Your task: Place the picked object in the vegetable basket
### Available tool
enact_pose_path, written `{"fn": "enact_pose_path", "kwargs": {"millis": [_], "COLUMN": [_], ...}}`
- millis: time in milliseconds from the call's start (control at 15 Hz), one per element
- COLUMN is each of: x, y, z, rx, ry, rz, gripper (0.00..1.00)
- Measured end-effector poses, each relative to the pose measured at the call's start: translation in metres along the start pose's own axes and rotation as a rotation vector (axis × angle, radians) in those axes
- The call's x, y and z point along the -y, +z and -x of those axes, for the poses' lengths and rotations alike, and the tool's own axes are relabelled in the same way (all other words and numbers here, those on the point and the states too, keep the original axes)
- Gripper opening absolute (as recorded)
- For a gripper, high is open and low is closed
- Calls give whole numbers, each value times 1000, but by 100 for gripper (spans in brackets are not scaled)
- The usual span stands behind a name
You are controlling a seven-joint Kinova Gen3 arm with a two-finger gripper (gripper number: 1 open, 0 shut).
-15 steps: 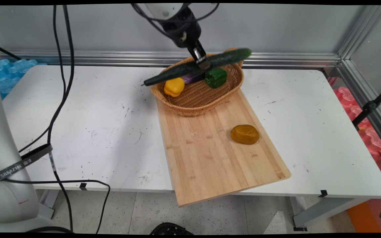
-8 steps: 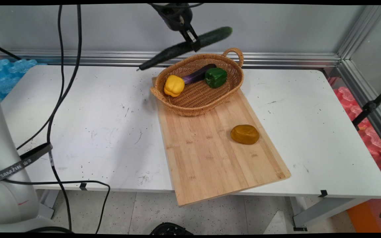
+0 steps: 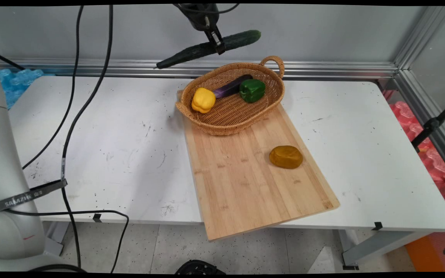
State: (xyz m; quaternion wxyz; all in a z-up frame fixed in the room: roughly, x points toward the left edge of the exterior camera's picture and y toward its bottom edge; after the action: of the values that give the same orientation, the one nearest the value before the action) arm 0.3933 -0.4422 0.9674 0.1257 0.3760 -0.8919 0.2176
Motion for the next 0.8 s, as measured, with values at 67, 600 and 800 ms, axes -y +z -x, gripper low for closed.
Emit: {"fn": "enact_pose_path", "kwargs": {"millis": [67,600,800], "x": [4,17,17], "y": [6,54,70], "z": [0,2,2], "rx": [7,47,59], "ry": [24,119,135], "rz": [3,41,55], "gripper": [0,0,0]}}
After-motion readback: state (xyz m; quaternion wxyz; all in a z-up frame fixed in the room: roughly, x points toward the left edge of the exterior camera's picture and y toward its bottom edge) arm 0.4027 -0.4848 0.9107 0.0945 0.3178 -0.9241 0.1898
